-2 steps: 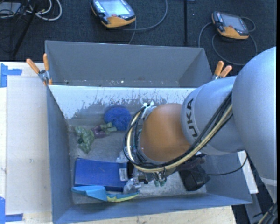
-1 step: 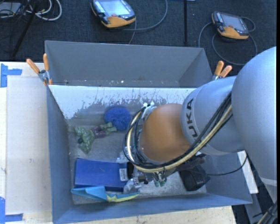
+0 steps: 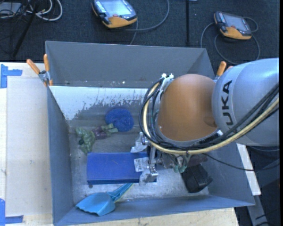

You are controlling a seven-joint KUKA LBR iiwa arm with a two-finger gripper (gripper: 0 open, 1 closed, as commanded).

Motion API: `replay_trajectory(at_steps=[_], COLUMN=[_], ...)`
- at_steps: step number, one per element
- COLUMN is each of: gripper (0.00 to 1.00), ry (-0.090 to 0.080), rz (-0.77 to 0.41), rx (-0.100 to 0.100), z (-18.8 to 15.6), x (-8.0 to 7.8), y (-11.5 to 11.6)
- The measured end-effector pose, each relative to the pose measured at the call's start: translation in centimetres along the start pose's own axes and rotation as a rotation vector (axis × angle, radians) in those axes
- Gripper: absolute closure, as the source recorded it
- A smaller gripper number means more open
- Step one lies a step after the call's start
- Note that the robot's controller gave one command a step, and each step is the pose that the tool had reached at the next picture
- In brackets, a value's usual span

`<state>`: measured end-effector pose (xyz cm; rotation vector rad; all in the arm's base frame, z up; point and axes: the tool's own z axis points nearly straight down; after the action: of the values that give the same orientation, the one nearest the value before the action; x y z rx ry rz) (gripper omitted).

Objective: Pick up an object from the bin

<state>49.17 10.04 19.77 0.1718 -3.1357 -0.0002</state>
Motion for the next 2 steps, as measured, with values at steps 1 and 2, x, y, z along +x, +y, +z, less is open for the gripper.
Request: replay_trajectory(at_steps=[1, 2], gripper=[1.00, 1.00], ry=[0.000, 0.000], rz=[0.002, 0.003], rx=[0.000, 0.000], z=[0.00, 0.00], x=[0.00, 0.00], y=[-0.05, -0.08])
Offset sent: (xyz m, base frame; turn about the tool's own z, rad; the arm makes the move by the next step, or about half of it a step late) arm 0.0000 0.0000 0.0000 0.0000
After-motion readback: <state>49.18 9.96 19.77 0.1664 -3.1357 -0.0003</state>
